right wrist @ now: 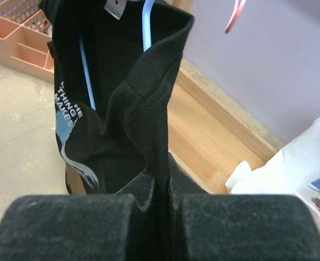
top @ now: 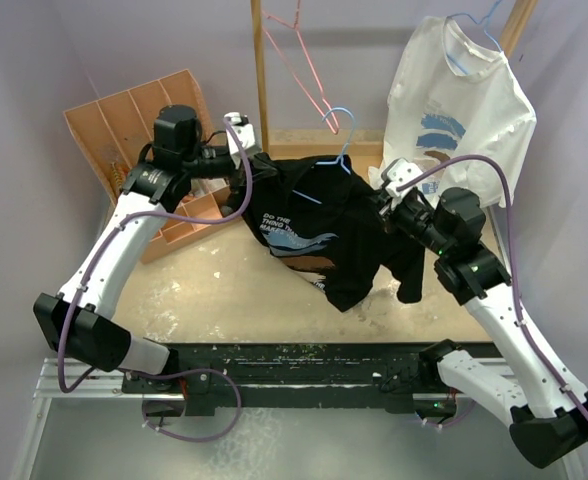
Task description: Place the t-shirt on the hanger
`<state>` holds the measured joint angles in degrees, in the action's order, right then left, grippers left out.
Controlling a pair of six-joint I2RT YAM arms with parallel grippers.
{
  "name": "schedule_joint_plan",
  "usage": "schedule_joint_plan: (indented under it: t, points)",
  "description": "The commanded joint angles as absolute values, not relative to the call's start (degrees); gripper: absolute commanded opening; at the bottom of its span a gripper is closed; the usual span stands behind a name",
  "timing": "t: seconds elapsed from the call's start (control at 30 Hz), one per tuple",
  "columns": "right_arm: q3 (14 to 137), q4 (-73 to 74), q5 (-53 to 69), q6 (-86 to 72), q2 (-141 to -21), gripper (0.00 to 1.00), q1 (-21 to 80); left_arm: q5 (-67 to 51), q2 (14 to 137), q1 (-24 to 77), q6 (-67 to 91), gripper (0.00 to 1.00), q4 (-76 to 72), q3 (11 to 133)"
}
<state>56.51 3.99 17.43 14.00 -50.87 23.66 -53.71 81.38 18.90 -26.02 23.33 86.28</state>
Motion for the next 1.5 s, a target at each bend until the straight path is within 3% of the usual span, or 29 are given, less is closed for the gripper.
schedule_joint_plan:
  t: [0.0,0.93,0.97,1.0,1.07,1.13,1.27,1.47]
  points:
    - [55.8,-3.5,19.1,12.6,-50.0,0.00,23.5,-53.8,81.5,20.2,-22.0,0.00,19.3,89.6]
    - [54.3,-6.0,22.0,11.7,-50.1,0.00,23.5,-58.6,82.0,23.8,-18.8,0.00,20.3,88.7]
    - [54.3,-5.9,22.0,11.8,-49.9,0.00,23.5,-58.3,81.9,23.9,-18.8,0.03,20.3,88.7]
    - [54.2,-5.7,22.1,11.8,-49.9,0.00,23.5,-57.9,81.8,23.8,-18.9,0.13,20.5,88.7]
    - [54.1,-4.9,22.3,12.0,-49.7,0.00,23.5,-57.6,81.5,23.8,-19.7,0.45,21.0,89.1]
    - [54.0,-4.4,22.7,12.1,-49.6,0.00,23.6,-57.3,81.5,23.9,-20.2,0.63,21.6,90.0]
    - [53.2,-3.4,23.7,12.0,-49.4,0.00,23.5,-56.5,81.6,23.7,-20.2,0.76,21.9,91.5]
    - [52.6,-3.3,24.4,11.3,-48.5,0.00,23.5,-55.7,82.0,23.6,-21.0,0.84,23.6,94.8]
